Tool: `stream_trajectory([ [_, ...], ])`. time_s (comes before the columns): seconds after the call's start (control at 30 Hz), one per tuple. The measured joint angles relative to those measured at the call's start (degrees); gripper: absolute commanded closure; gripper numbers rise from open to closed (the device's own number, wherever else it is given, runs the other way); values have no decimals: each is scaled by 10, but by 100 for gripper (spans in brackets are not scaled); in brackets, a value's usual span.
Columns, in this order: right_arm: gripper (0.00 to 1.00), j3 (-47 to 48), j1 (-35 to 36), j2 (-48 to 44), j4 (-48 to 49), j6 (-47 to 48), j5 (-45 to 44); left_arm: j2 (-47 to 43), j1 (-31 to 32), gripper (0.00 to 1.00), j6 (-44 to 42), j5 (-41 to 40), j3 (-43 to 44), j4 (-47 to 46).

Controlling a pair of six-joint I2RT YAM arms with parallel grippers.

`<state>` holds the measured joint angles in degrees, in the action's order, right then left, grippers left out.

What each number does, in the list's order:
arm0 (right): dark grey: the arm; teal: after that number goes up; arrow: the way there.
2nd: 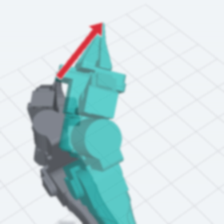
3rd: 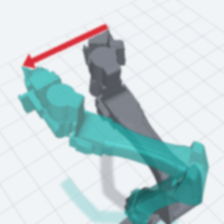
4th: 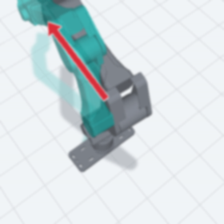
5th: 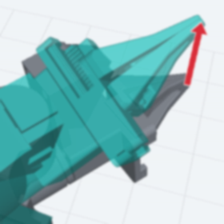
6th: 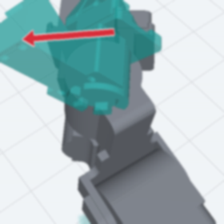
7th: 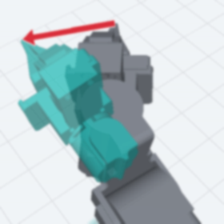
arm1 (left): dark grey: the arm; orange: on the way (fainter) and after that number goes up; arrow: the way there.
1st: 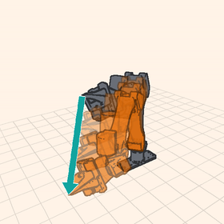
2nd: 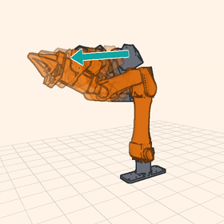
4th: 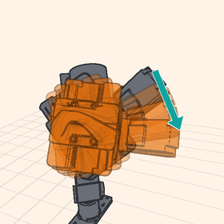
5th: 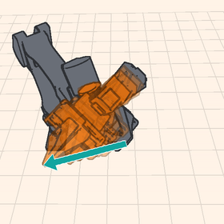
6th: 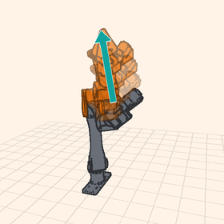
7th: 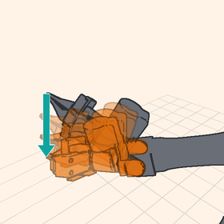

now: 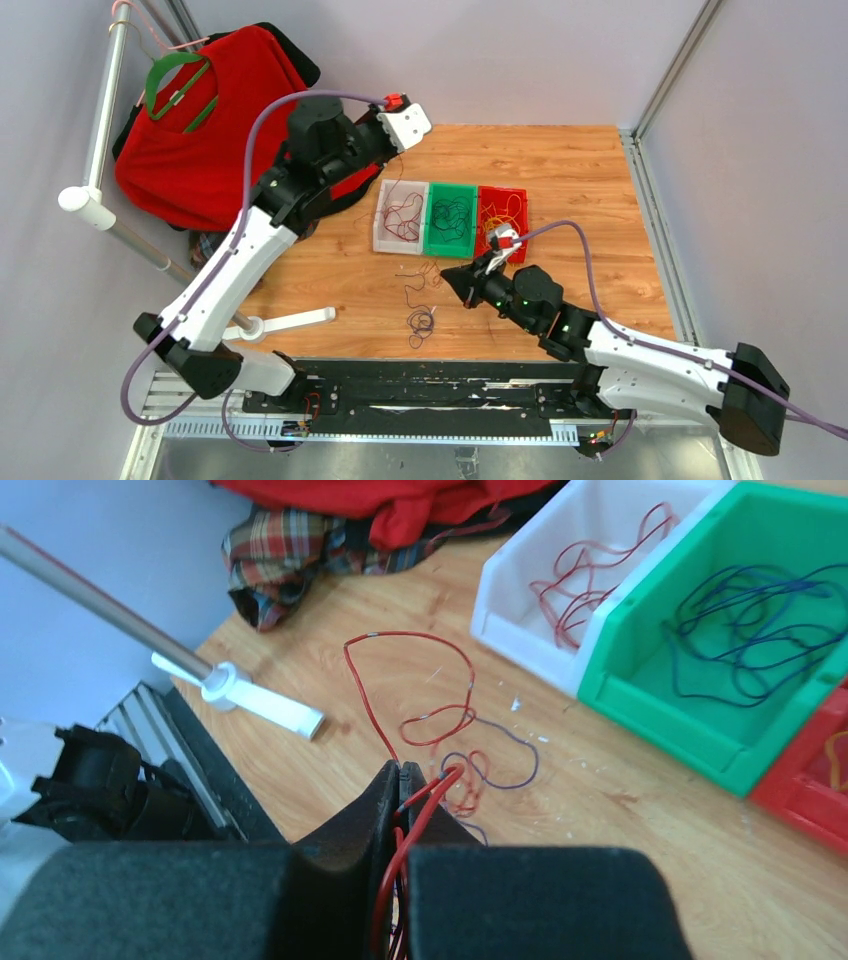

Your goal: Untangle the cables

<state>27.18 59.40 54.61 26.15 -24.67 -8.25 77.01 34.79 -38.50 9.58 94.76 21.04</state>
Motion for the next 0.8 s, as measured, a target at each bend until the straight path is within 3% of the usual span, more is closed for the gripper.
stream_trajectory([
  [0.3, 100, -2, -18, -97, -53, 5, -61, 82, 0, 99, 0, -8, 3, -12],
  [0.53, 99, -2, -31, -110, -84, 15, -80, 134, -1, 99, -1, -9, 66, -12],
  [0.8, 99, -2, -37, -110, -97, 17, -84, 132, -1, 99, -2, -9, 108, -33],
])
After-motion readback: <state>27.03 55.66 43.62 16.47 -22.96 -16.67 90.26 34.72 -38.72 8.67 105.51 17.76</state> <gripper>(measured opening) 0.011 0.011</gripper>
